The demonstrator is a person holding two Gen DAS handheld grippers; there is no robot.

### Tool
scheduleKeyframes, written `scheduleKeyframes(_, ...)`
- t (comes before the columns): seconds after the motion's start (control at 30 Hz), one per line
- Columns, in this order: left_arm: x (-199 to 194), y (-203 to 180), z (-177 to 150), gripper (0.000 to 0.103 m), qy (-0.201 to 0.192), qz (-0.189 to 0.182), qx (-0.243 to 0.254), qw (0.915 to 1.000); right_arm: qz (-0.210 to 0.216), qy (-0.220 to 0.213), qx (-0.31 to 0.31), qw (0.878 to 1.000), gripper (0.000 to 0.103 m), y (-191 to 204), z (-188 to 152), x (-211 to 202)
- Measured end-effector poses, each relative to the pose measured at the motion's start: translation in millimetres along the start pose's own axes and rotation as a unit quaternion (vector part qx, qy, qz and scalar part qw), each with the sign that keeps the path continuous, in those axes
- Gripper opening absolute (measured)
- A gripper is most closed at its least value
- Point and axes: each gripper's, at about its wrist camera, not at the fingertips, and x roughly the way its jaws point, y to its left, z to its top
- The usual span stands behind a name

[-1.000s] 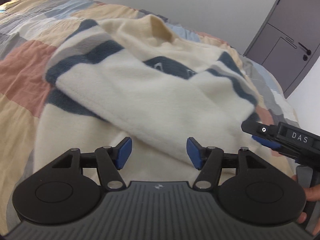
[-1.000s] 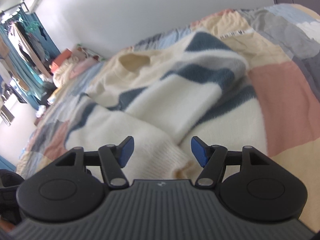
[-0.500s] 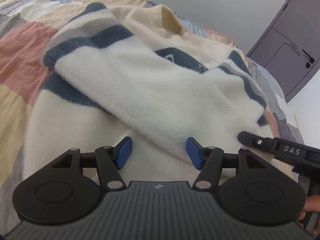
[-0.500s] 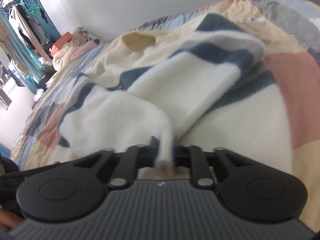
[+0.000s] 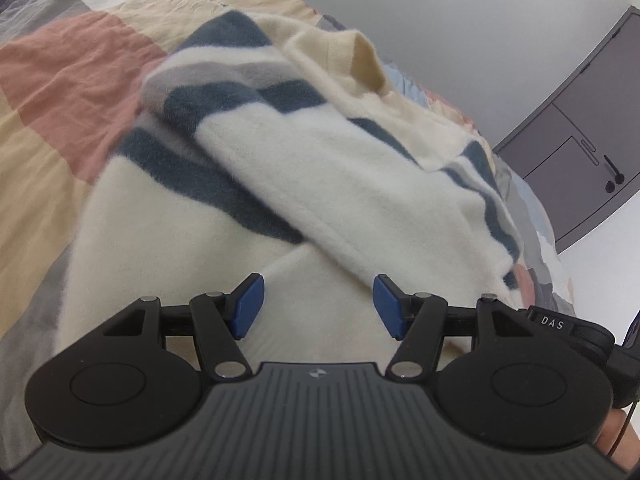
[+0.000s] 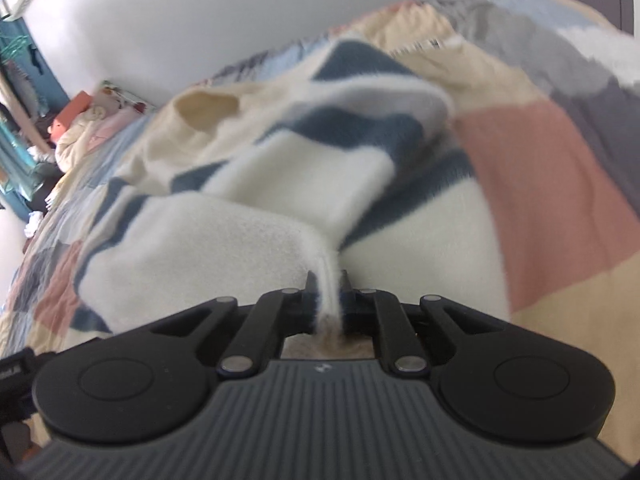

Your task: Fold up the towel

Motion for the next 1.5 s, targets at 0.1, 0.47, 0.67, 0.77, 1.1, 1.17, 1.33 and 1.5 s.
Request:
scheduleKeyframes(0.1,-1.2,-4.2,-5.7,0.066,-0.001,0.007,0.012,0.9999,-0.009,-0.003,-0.015,1.000,0.010,5.8,-2.3,1.5)
scheduleKeyframes(0.47,-45.3,-1.1,-21.9,0.068,-0.001,0.020,0.004,0.9998,0.022,0.021,0.028,0.999,0.023,-0.7,-1.8,-37.6)
scheduleKeyframes(0.67,-75.0,6.2,-32.8,0.068,0.029,0.037,-0.005,0.9989,0.045,0.068,0.010,0.997,0.064,7.6,0.8,-75.8)
scheduleKeyframes(0.77,-91.4,9.8,-38.9,0.068,0.046,0.050,-0.001,0.9977,0.045,0.110,-0.021,0.993,0.065,14.8,-0.9,-88.3)
scheduleKeyframes(1.1,-146.4,50.6,-28.2,0.074,0.062,0.103,-0.055,0.9912,0.010,0.218,-0.055,0.974,0.066,-12.1,-27.8,-102.0)
scheduleKeyframes(1.17,-146.6,58.2,-29.0,0.074,0.068,0.109,-0.065,0.9896,0.003,0.222,-0.067,0.973,0.064,-7.7,-31.5,-100.4)
scheduleKeyframes(1.33,-130.5,73.6,-41.0,0.074,0.102,0.107,-0.097,0.9842,-0.025,0.246,-0.109,0.963,0.064,8.4,-44.3,-84.6)
scheduleKeyframes(1.5,-112.6,82.1,-48.7,0.074,0.133,0.097,-0.118,0.9793,-0.036,0.286,-0.131,0.948,0.072,16.7,-51.2,-65.4)
